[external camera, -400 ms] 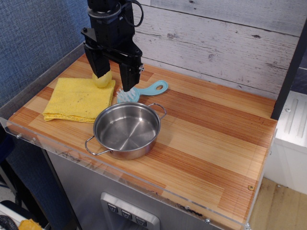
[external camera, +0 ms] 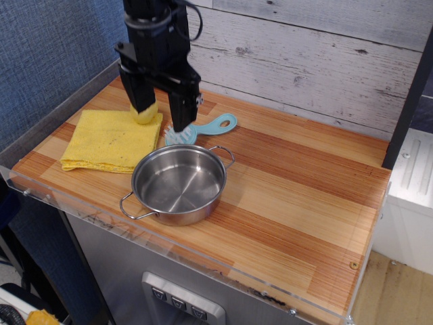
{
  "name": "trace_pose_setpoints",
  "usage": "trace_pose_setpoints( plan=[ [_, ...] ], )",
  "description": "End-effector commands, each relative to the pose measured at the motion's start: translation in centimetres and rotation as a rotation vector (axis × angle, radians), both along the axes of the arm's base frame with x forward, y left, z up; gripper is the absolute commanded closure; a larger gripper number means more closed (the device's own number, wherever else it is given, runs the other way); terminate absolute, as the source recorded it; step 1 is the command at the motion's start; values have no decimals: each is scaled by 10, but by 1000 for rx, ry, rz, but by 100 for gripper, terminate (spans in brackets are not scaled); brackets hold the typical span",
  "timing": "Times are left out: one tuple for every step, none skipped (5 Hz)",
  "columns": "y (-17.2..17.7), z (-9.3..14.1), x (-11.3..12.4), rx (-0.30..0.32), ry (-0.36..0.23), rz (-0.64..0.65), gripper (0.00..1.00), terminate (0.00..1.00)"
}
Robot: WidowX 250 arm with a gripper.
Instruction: Move blue brush to lower right corner
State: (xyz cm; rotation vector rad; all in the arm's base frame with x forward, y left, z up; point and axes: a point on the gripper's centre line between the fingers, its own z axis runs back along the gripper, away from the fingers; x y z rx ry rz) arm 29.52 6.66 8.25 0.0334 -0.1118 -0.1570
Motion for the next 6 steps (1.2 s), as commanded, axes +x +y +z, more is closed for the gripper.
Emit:
trace_pose_setpoints(
  plan=[
    [0, 11, 56, 69, -71, -172, 0, 0],
    [-1, 10, 65, 77, -75, -204, 0, 0],
    [-10, -2, 68, 103, -18, -316, 0, 0],
    [-8, -17, 65, 152, 9, -357, 0, 0],
    [-6, -31, 64, 153, 37, -353, 0, 0],
    [-1, -38, 64, 159, 51, -291, 0, 0]
  ],
)
